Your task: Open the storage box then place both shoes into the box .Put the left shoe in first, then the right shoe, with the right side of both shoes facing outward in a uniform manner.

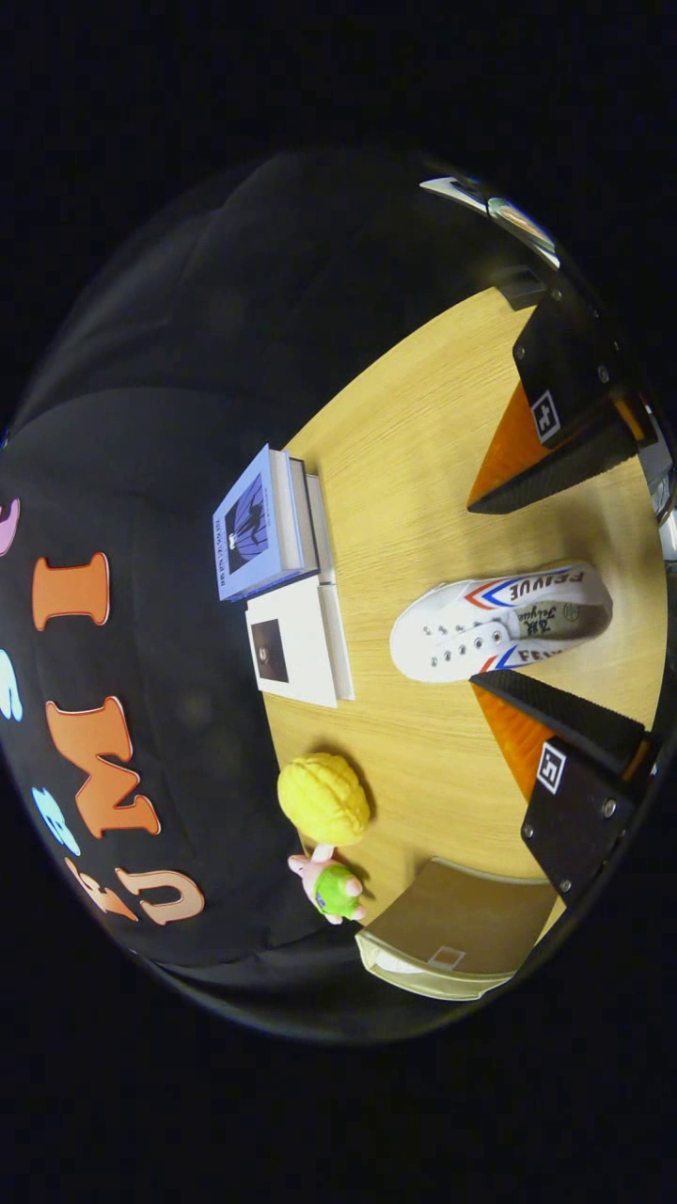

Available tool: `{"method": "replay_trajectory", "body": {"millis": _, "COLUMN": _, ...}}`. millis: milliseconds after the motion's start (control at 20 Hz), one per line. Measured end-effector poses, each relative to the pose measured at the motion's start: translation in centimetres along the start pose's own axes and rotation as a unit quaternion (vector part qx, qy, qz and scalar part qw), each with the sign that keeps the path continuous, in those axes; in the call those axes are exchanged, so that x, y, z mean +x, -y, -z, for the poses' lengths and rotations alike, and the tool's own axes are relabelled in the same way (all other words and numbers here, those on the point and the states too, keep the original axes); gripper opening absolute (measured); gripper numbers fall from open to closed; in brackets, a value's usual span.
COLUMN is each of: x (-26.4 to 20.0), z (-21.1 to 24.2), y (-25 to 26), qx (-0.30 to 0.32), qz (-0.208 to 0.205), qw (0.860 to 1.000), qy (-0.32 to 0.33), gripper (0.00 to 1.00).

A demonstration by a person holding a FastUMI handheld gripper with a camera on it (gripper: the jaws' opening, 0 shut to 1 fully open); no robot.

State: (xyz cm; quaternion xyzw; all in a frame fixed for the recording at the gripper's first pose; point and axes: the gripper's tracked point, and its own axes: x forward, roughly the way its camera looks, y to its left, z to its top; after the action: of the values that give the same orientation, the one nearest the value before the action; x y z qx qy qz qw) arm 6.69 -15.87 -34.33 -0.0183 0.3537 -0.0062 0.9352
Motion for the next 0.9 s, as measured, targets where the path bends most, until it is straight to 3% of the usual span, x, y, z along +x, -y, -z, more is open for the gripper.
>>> {"method": "replay_trajectory", "body": {"millis": 500, "x": 4.6, "z": 4.6, "y": -0.4, "qx": 0.008, "qz": -0.035, "qw": 0.996, "qy": -0.078, "gripper": 0.84}}
{"method": "replay_trajectory", "body": {"millis": 700, "x": 5.5, "z": 5.5, "y": -0.4, "qx": 0.008, "qz": -0.027, "qw": 0.995, "qy": -0.099, "gripper": 0.75}}
{"method": "replay_trajectory", "body": {"millis": 900, "x": 5.5, "z": 5.6, "y": -0.8, "qx": 0.010, "qz": -0.051, "qw": 0.993, "qy": -0.110, "gripper": 0.63}}
